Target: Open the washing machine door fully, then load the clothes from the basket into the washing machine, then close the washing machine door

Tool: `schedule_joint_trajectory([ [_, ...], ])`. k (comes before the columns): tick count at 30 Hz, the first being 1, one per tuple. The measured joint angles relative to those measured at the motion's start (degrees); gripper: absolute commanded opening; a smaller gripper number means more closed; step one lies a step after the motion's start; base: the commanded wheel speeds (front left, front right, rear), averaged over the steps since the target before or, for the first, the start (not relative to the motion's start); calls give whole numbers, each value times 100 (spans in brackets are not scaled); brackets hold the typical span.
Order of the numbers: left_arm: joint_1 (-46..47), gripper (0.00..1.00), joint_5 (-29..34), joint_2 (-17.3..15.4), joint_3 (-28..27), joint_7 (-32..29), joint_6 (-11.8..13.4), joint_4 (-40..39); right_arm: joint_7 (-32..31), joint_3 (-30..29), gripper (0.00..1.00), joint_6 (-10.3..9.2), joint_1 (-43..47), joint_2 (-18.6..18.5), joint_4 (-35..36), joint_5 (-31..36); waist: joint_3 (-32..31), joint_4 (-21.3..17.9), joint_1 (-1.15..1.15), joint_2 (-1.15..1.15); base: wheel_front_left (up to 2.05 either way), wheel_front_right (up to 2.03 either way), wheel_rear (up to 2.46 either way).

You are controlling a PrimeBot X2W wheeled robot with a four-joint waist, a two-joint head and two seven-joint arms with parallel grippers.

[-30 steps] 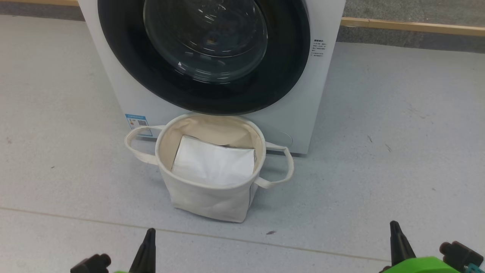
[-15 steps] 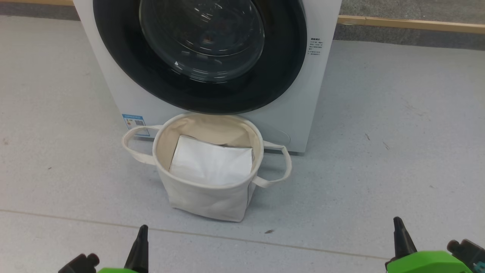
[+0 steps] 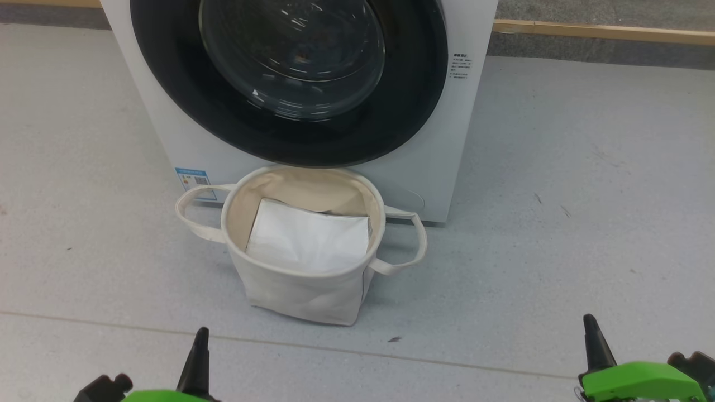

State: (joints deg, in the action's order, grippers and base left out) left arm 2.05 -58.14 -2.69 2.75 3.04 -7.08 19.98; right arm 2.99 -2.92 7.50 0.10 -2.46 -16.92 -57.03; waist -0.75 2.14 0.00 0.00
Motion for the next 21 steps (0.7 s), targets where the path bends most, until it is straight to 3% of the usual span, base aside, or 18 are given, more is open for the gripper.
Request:
schedule_joint_trajectory([
  [21, 52, 0, -1280, 1, -234, -314, 0, -142, -305, -161, 0, 0, -125, -1, 23, -1314, 35, -81, 0, 0, 0, 0, 0],
])
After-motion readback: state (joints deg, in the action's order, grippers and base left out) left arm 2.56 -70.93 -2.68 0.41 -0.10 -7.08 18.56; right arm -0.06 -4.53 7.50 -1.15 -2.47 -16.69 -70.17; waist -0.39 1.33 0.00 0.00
